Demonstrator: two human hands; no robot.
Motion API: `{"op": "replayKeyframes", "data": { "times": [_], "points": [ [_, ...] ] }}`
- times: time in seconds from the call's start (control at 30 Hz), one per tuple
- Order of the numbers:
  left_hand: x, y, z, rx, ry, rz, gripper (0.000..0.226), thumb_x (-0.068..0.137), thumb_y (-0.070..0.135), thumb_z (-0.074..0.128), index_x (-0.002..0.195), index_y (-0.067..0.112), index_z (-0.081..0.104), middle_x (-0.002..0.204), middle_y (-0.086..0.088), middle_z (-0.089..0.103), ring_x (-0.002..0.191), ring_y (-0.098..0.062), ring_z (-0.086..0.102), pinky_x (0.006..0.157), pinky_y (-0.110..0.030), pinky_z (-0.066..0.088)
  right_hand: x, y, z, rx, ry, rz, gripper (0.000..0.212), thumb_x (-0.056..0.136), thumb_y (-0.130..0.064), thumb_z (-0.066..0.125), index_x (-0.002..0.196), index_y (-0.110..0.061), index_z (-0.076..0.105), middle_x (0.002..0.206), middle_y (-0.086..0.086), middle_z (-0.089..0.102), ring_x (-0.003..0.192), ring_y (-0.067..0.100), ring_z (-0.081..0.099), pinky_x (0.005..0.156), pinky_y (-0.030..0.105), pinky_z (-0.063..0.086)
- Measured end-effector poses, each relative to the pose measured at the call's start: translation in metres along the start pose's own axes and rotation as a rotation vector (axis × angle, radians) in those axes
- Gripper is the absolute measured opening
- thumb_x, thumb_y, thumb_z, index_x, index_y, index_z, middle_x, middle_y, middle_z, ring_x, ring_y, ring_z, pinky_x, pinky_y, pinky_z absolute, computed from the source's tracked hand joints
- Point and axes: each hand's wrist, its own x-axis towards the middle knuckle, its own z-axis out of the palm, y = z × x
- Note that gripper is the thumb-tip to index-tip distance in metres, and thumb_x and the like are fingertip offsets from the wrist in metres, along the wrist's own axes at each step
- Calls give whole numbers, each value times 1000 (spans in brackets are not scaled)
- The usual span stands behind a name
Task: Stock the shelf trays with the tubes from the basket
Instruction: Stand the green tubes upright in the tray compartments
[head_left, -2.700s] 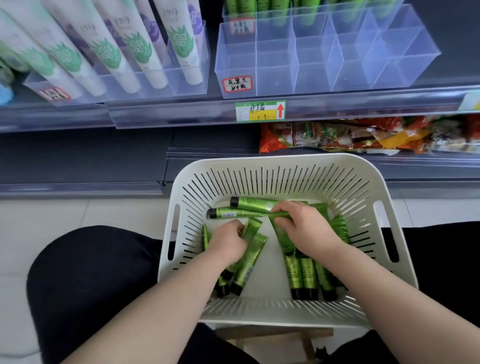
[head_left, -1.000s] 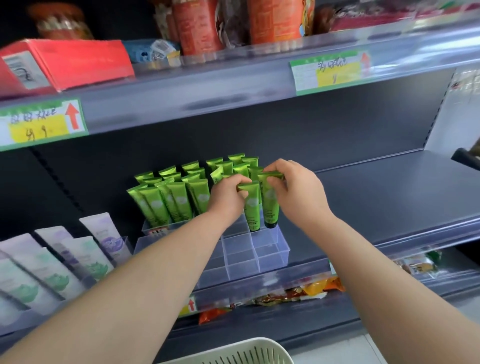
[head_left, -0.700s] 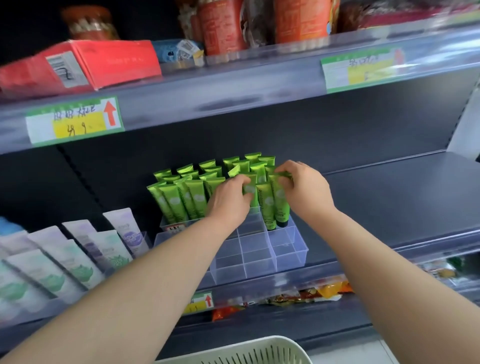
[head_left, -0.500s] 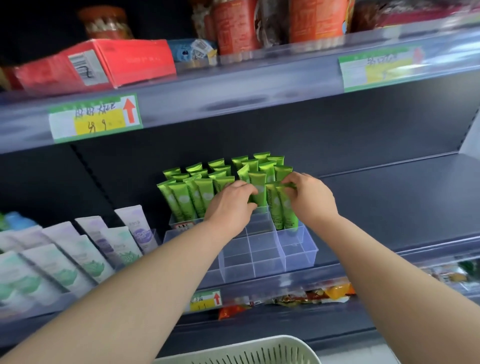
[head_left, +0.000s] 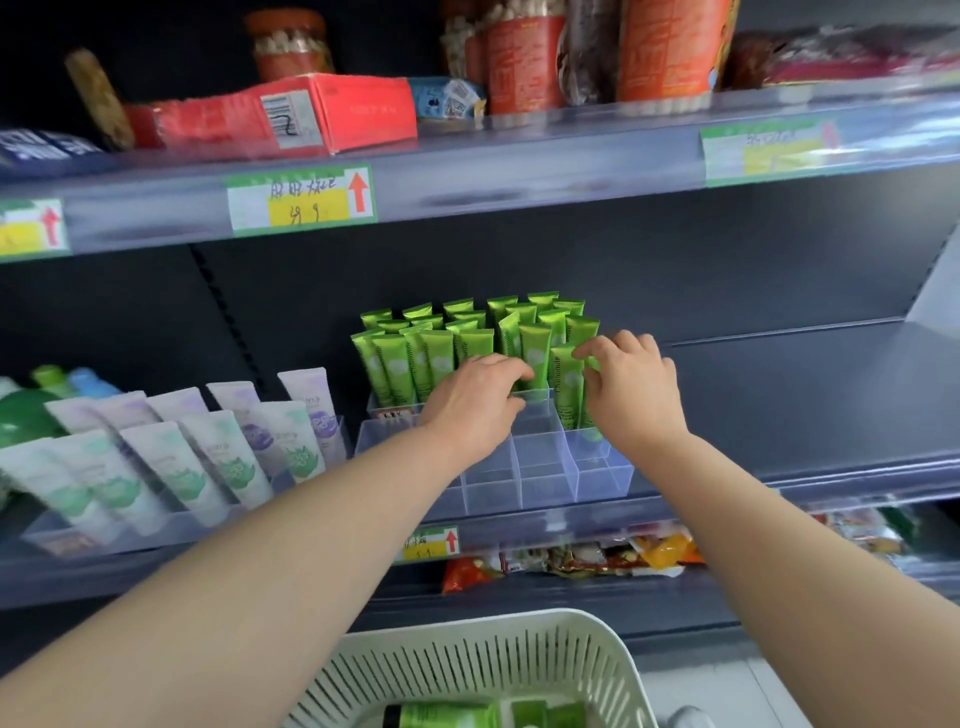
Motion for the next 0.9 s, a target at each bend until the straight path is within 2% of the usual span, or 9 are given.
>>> {"op": "replayKeyframes", "data": {
  "times": [0.1,0.27,0.47,0.6,0.7,0.77,0.9],
  "points": [
    [-24,1,-5,-12,-21,-10,33,96,21,57,129,23,56,133,3,56,122,-18,49,95,-37,46,-24,-8,0,-19,-40,-49,29,91,-14,49,117,-21,61,114,4,58,106,30,45,74,36,29],
    [-77,-4,-2,10,-103,13,34,96,18,55,130,23,55,137,3,53,128,-17,43,98,-37,41,-80,-22,5,-33,-170,-135,28,92,-18,54,119,-20,59,119,4,57,112,30,45,82,41,37],
    [-160,-23,20,-31,-169,23,30,95,18,57,124,21,60,127,4,60,122,-17,48,99,-40,42,-153,-34,25,17,-262,-230,27,89,-14,53,115,-18,62,112,2,61,107,28,49,79,41,39],
    [-214,-41,49,-75,-229,-69,27,94,18,57,121,20,63,124,4,62,118,-16,50,98,-39,43,-196,-45,45,47,-340,-250,25,88,-13,54,108,-21,65,105,0,63,103,26,51,79,39,44],
    [-250,-51,76,-88,-306,-182,27,94,19,59,120,22,63,124,3,62,117,-17,53,99,-35,42,-229,-53,64,68,-520,-255,27,89,-14,51,109,-26,64,108,-3,62,103,22,53,79,36,46],
    [-272,-56,93,-107,-373,-262,27,93,20,59,120,23,63,124,3,62,115,-16,55,99,-33,42,-252,-52,76,107,-679,-194,27,90,-14,49,107,-28,64,108,-6,61,103,18,55,79,32,47],
    [-306,-62,124,-216,-473,-427,23,93,17,59,115,24,63,117,1,64,84,-11,58,87,-34,52,-282,-41,95,42,-986,-11,29,89,-9,50,110,-27,61,110,-3,60,100,19,59,83,34,51]
  ]
}}
